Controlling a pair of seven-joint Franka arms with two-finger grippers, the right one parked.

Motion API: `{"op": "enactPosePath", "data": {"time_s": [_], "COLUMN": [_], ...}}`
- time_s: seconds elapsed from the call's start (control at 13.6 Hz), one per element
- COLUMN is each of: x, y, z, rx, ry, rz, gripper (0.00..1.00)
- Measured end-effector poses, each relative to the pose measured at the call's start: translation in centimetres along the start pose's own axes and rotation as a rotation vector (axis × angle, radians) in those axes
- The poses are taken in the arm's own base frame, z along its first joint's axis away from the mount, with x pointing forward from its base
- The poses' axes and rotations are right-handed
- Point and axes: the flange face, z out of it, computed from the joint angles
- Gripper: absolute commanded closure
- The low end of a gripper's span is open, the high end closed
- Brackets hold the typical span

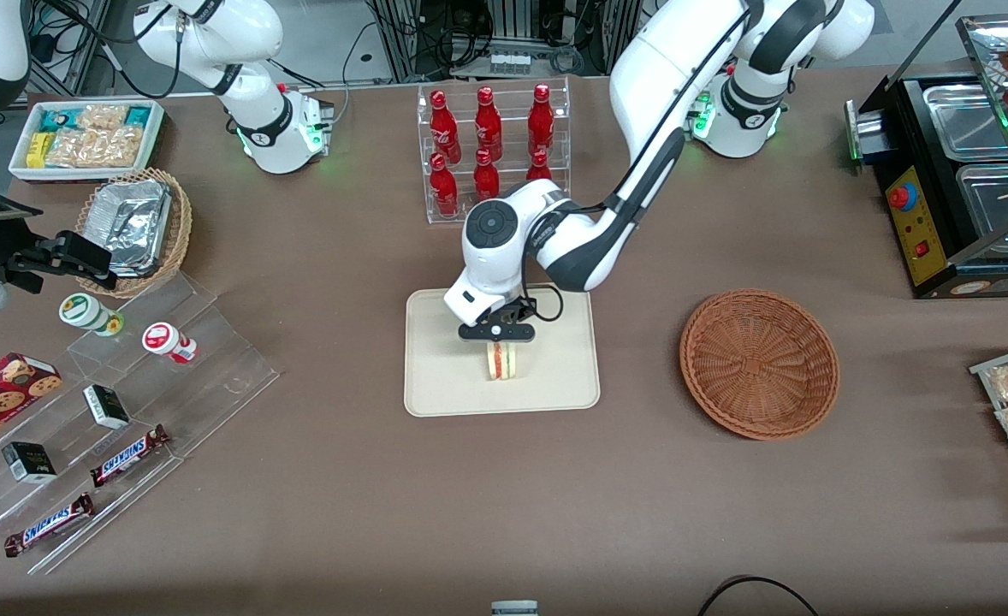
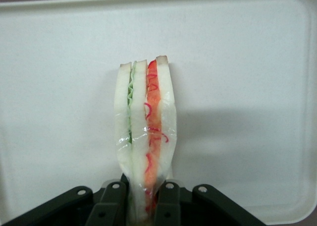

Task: Place sandwich from basket to tray
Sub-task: 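Lower the sandwich upright onto the tray and open the left gripper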

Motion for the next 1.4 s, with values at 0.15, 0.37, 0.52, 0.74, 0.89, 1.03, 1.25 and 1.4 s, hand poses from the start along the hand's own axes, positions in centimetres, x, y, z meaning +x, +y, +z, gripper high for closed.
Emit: {"op": "enactPosePath", "data": {"time_s": [0.15, 0.37, 0.52, 0.74, 0.89, 1.03, 1.25, 1.4], "x": [-0.1, 0.1, 0.3, 1.6, 2.6, 3.8, 6.2, 7.8], "y": [0.0, -0.1, 0.1, 0.4, -0.3, -2.3, -8.3, -12.7], "z": [0.5, 0.8, 0.3, -3.3, -7.8, -12.9, -19.9, -23.4], "rx": [0.004, 0.007, 0.0, -0.04, -0.063, -0.057, -0.019, 0.002], "ry": [-0.004, -0.005, 0.001, 0.05, 0.088, 0.104, 0.105, 0.103], "rz": [0.0, -0.001, -0.002, -0.021, -0.081, -0.136, -0.227, -0.293], "gripper": [0.14, 0.0, 0.0, 0.0, 0.0, 0.0, 0.0, 0.0]}}
